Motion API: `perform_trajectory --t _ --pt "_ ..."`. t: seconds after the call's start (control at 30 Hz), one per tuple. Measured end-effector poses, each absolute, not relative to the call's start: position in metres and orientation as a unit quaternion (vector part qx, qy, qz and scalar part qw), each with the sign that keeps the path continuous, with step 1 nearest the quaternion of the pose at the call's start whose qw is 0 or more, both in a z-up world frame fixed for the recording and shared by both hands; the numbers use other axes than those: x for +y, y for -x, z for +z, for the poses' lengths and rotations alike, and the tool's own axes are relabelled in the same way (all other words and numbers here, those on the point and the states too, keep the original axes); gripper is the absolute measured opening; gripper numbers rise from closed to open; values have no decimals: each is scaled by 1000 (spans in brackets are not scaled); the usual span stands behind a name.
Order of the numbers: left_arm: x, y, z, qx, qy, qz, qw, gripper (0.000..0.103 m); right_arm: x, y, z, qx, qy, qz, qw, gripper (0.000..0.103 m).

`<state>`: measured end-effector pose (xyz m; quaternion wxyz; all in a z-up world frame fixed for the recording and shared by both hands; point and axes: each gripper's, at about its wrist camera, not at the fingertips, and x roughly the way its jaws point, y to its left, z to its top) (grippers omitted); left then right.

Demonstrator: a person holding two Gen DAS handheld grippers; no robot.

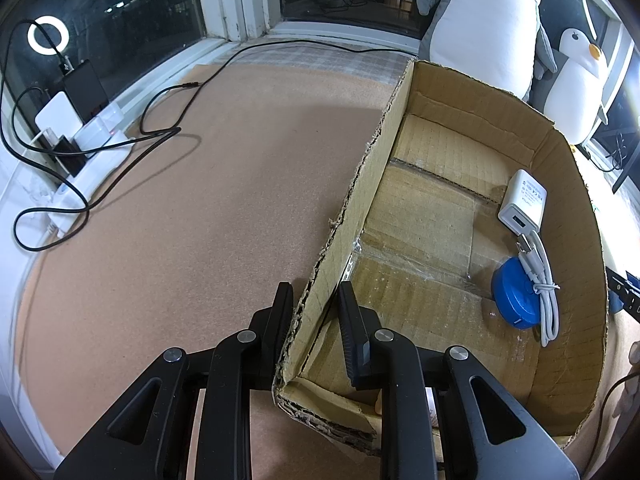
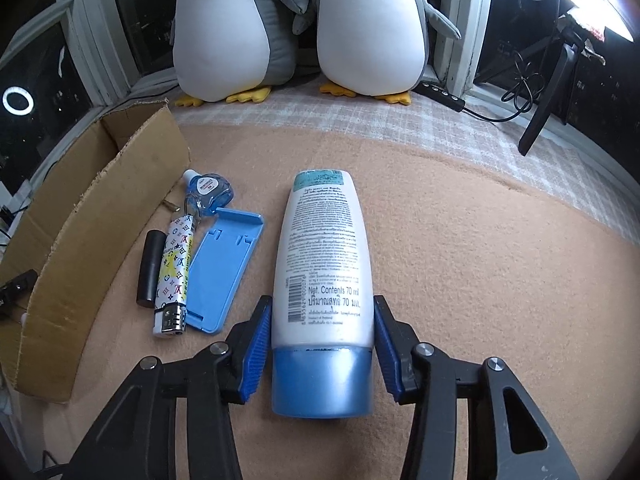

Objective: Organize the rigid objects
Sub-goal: 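Move the right gripper to the white-blue lotion tube and grasp it, then lift the lotion tube and carry it over the box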

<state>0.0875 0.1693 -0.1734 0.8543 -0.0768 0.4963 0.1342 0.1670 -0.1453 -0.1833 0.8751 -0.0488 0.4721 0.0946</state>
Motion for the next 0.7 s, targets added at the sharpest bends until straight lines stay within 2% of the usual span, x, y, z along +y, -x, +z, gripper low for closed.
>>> perform_trajectory --t 0.43,0.7 --pt "169 -87 -173 496 77 134 854 21 -142 -153 -169 448 53 103 886 43" --pt "170 -87 -174 496 77 134 854 21 -135 -143 -140 425 39 119 896 43"
